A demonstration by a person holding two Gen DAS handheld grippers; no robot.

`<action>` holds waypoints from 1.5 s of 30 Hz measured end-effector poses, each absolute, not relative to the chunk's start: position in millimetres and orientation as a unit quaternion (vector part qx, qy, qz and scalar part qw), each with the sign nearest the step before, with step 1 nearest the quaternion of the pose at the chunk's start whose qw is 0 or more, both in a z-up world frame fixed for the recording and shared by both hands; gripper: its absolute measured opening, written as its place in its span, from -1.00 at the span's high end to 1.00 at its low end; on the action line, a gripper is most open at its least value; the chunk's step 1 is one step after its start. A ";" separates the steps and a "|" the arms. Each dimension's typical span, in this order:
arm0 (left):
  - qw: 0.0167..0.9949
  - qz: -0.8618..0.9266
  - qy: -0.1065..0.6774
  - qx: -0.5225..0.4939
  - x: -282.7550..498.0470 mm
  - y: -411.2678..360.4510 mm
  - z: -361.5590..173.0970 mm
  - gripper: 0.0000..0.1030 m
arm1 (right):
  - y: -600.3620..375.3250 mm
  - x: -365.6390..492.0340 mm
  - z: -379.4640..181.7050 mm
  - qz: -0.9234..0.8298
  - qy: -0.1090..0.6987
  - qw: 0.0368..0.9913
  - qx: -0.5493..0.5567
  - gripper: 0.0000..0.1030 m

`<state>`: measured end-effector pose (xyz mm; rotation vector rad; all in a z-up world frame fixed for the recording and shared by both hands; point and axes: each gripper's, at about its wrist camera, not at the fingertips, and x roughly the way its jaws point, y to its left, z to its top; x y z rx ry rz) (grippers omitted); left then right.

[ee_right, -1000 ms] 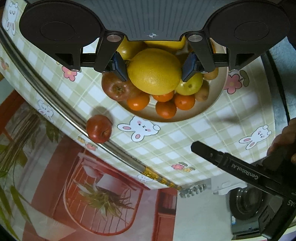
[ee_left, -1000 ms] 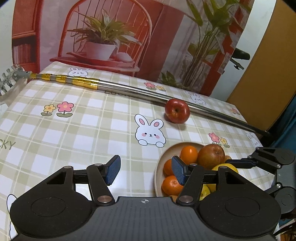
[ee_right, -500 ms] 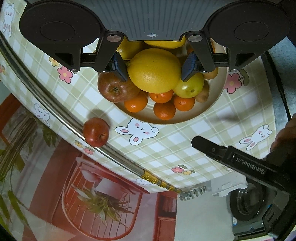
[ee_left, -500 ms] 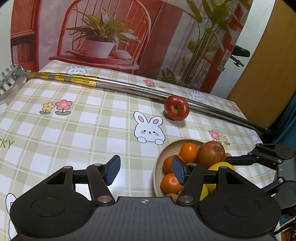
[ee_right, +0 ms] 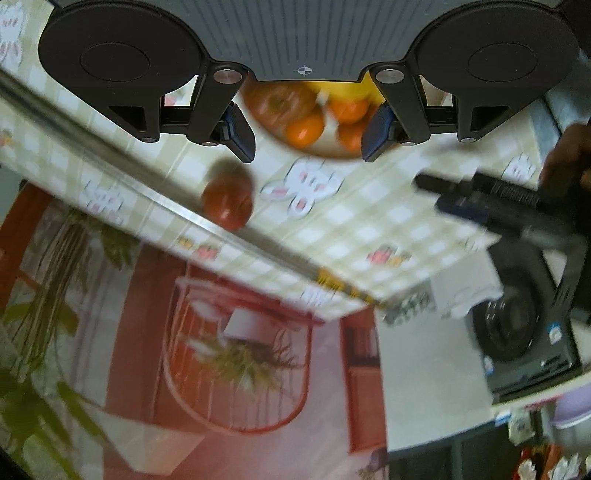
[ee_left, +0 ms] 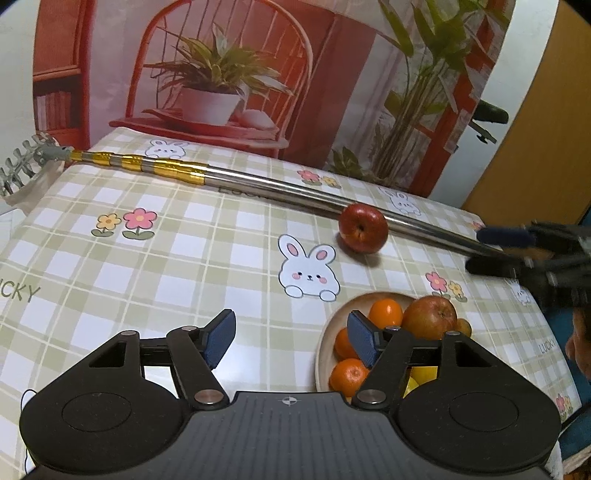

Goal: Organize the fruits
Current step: 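Carry the lemon over the plate with the right tool and release it, then move the right tool to the red apple and grasp it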

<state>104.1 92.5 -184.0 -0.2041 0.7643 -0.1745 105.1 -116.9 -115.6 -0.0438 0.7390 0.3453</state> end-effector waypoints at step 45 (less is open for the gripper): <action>0.919 -0.037 0.386 -0.075 118.6 90.9 -189.1 -0.78 | -146.2 270.4 -212.3 0.119 0.441 0.888 0.053 -0.09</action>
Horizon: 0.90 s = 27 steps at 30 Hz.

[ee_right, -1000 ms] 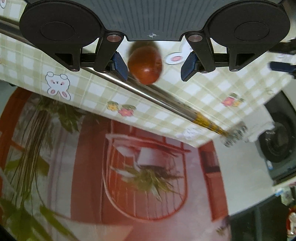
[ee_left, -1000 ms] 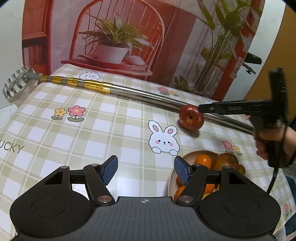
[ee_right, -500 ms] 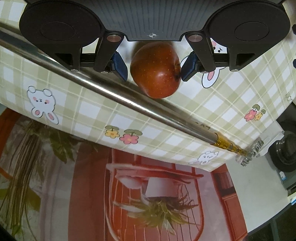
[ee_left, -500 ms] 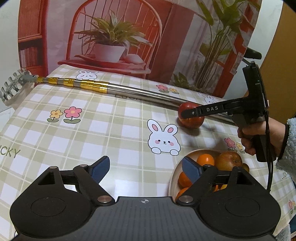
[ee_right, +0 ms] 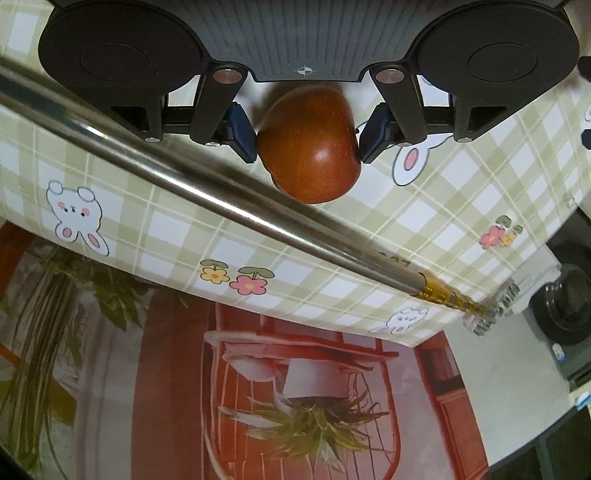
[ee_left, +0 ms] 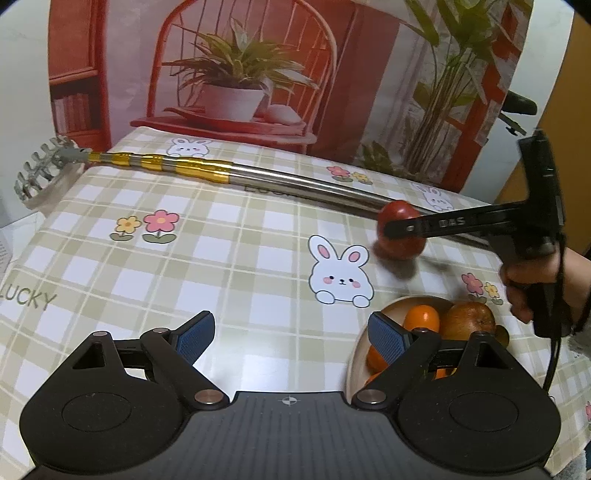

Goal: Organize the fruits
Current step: 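Move the right tool to the red apple and grasp it, then carry the red apple onto the plate with the right tool and release it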

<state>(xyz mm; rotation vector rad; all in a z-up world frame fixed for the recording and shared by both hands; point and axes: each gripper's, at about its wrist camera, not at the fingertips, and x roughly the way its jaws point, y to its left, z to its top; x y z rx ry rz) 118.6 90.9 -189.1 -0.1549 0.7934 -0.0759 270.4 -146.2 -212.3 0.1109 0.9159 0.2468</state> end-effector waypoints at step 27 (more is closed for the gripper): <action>0.927 -0.025 0.362 -0.091 90.7 94.2 -174.0 -0.78 | -106.1 159.1 -146.3 0.227 0.420 0.879 0.008 -0.09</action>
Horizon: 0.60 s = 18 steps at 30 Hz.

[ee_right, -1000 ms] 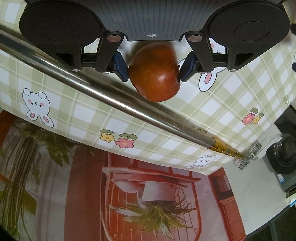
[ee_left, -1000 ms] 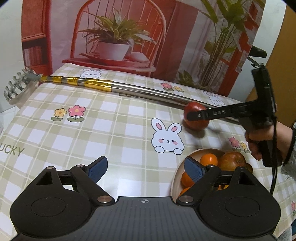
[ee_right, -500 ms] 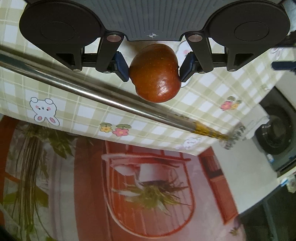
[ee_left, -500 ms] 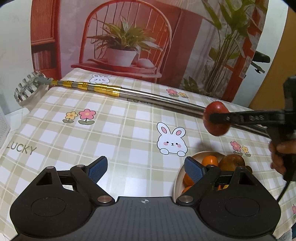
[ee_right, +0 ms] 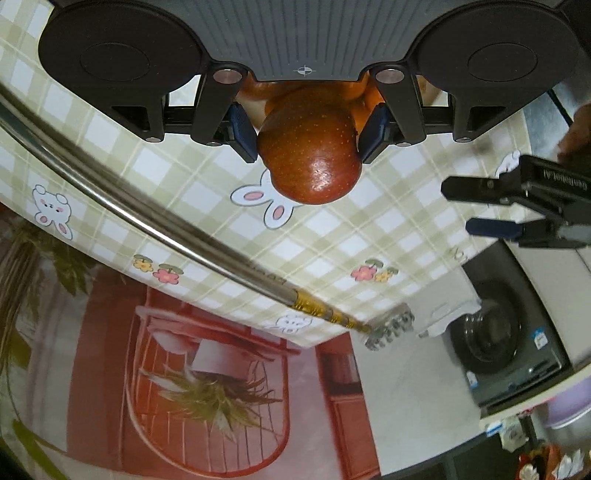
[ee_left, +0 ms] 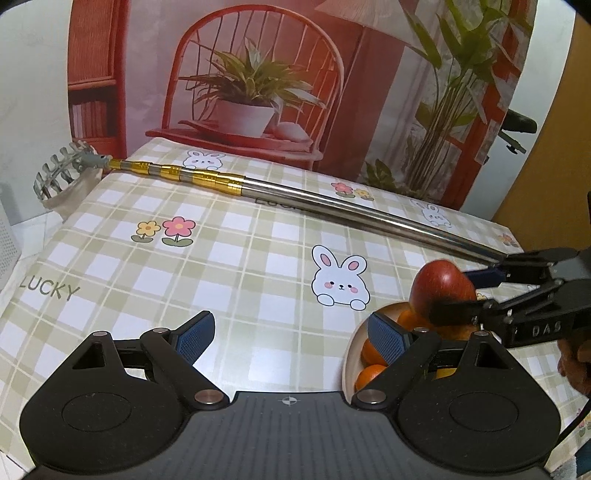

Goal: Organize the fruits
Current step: 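Carry the red apple onto the plate with the right tool and release it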

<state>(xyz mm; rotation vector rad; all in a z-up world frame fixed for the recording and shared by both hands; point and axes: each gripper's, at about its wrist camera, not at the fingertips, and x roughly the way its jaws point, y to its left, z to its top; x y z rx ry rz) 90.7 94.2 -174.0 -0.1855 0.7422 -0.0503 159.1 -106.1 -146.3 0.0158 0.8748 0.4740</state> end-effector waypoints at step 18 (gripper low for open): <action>0.926 -0.023 0.361 -0.108 86.0 102.1 -177.3 -0.78 | -76.9 163.7 -158.8 0.216 0.472 0.854 -0.035 -0.08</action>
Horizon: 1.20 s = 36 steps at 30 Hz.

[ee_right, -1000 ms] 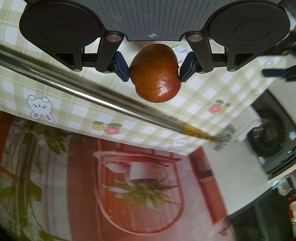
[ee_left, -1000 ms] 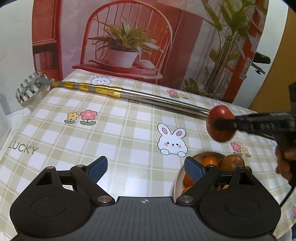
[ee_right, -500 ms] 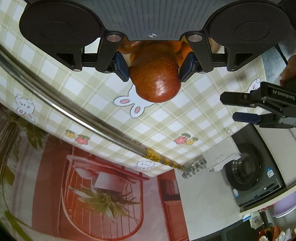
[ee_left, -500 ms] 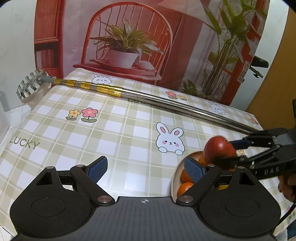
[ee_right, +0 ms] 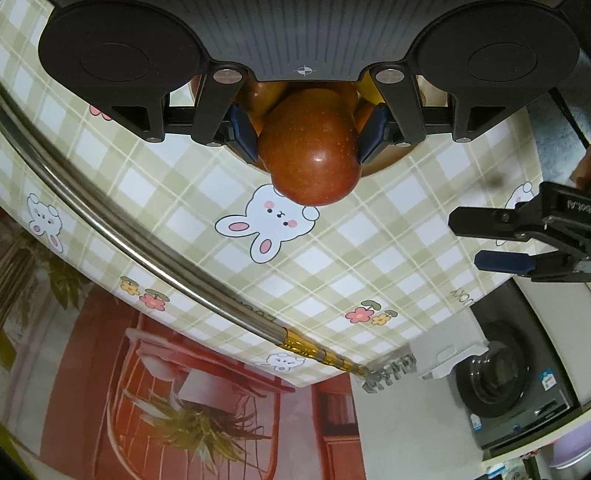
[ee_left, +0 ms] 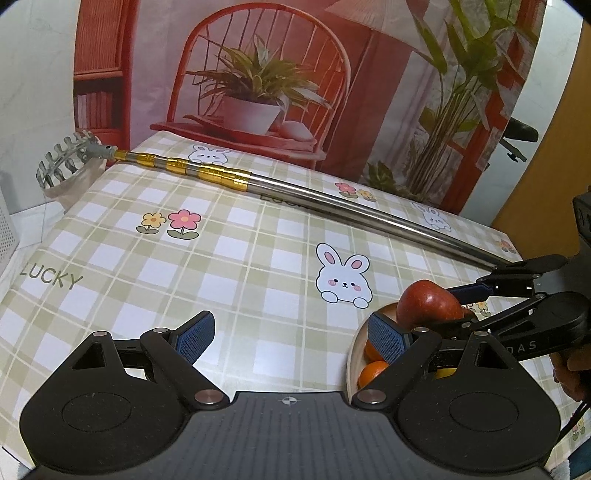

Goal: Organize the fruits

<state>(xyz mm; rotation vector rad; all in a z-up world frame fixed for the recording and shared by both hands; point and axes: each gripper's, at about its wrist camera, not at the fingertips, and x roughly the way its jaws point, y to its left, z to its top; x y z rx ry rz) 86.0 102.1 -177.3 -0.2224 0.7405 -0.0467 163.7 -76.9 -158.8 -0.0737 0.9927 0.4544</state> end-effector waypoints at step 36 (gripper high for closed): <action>0.955 -0.054 0.291 -0.031 63.9 59.9 -109.3 -0.78 | -144.6 87.1 -79.0 0.050 0.294 0.950 0.089 -0.99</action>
